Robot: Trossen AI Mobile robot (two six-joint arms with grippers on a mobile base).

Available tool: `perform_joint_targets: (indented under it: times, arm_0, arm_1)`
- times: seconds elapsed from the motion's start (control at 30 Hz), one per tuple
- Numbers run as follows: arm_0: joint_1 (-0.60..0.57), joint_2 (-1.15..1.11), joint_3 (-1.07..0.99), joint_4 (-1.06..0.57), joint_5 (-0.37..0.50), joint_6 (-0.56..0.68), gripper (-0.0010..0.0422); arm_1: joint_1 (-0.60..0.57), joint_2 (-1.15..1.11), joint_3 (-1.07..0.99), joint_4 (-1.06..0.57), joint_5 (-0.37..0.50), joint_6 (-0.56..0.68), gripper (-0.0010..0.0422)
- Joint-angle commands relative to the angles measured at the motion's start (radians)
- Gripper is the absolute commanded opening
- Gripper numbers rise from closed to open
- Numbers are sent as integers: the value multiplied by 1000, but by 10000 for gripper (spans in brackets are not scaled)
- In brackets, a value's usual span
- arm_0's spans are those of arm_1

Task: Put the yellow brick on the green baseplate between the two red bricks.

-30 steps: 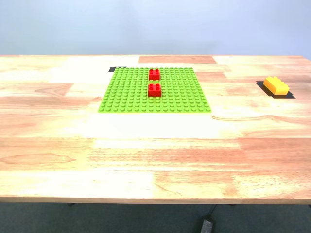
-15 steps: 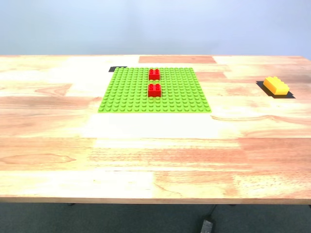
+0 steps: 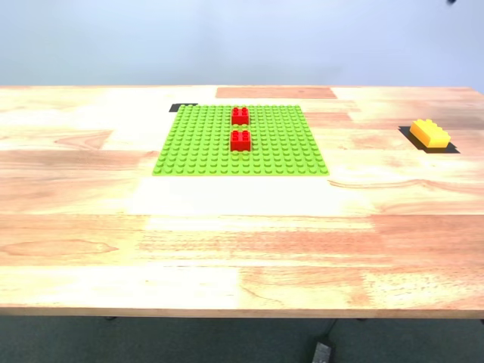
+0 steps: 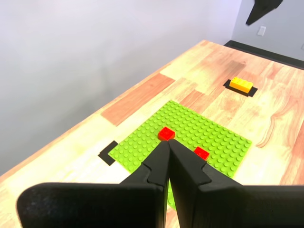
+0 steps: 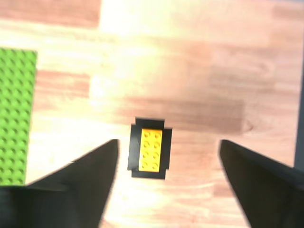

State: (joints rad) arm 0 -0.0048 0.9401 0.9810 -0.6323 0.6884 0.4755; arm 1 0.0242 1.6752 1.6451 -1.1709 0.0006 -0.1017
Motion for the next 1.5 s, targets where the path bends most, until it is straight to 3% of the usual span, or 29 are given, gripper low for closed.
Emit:
perform_joint_targets:
  times: [0.03, 0.47, 1.0, 1.23, 1.5]
  arm_0:
    - [0, -1, -6, 14, 1, 0, 0]
    - [0, -1, 7, 11, 1, 0, 0]
    - [0, -9, -7, 9, 0, -1, 0]
    - [0, -11, -9, 11, 1, -1, 0]
    - [0, -12, -9, 18, 1, -1, 0]
  arm_1:
    - [-2, 48, -7, -12, 5, 0, 358]
    - [1, 177, -68, 28, 4, -4, 330]
    - [1, 143, -383, 270, -4, 11, 330]
    - [1, 143, -454, 395, -28, 16, 328]
    - [1, 161, -469, 422, -28, 19, 299]
